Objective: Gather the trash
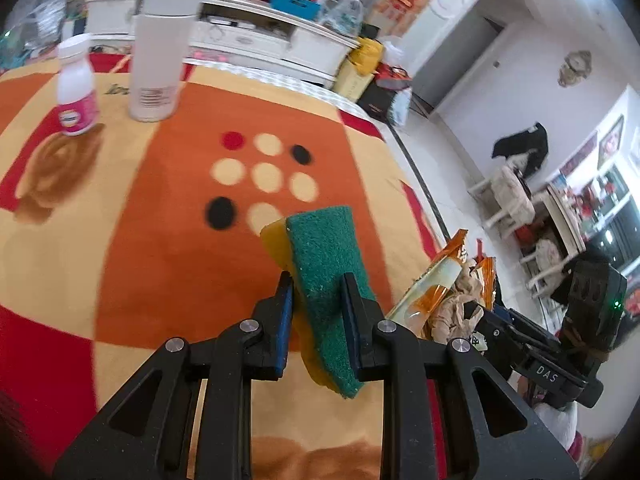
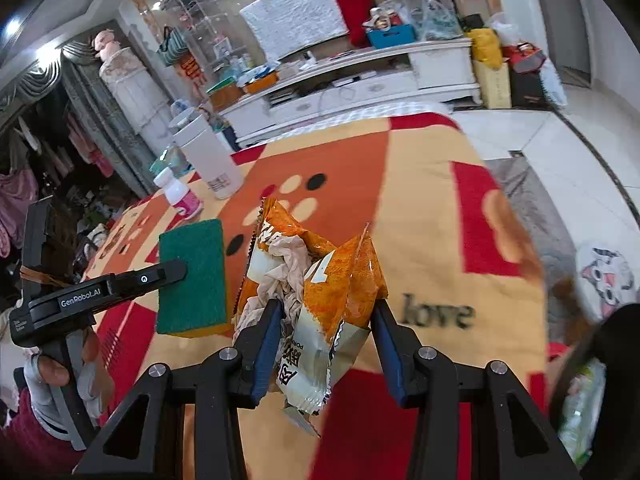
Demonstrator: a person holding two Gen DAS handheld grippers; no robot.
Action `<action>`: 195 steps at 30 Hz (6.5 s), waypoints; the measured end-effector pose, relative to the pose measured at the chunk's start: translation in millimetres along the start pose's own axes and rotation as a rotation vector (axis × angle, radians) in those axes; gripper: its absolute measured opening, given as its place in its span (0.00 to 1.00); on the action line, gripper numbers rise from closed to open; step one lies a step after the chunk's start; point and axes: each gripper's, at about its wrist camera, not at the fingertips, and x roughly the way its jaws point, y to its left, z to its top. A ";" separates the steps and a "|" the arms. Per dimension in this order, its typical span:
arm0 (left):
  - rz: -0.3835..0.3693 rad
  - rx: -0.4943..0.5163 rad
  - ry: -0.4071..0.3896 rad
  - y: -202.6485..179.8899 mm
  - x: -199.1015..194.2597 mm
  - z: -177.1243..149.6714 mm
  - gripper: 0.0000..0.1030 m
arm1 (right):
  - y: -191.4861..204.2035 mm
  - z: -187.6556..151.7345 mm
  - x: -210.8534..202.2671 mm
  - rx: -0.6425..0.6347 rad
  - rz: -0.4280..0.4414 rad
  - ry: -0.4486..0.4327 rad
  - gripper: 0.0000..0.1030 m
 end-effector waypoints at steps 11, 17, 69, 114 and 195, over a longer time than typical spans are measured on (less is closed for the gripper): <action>-0.080 0.096 0.047 -72.0 31.0 -8.8 0.20 | -48.8 -10.9 -50.1 0.049 -0.105 -0.053 0.43; -0.136 0.146 0.089 -112.5 52.3 -12.2 0.19 | -79.7 -17.1 -79.4 0.070 -0.178 -0.079 0.43; -0.137 0.357 0.341 -259.7 188.0 -80.1 0.23 | -240.3 -65.2 -73.0 0.229 -0.565 0.115 0.43; 0.055 0.527 -0.127 -230.0 40.9 -86.0 0.39 | -104.3 -78.3 -158.6 0.173 -0.529 -0.222 0.68; -0.026 0.516 -0.169 -236.1 12.0 -104.4 0.39 | -67.8 -78.0 -202.1 0.112 -0.654 -0.373 0.89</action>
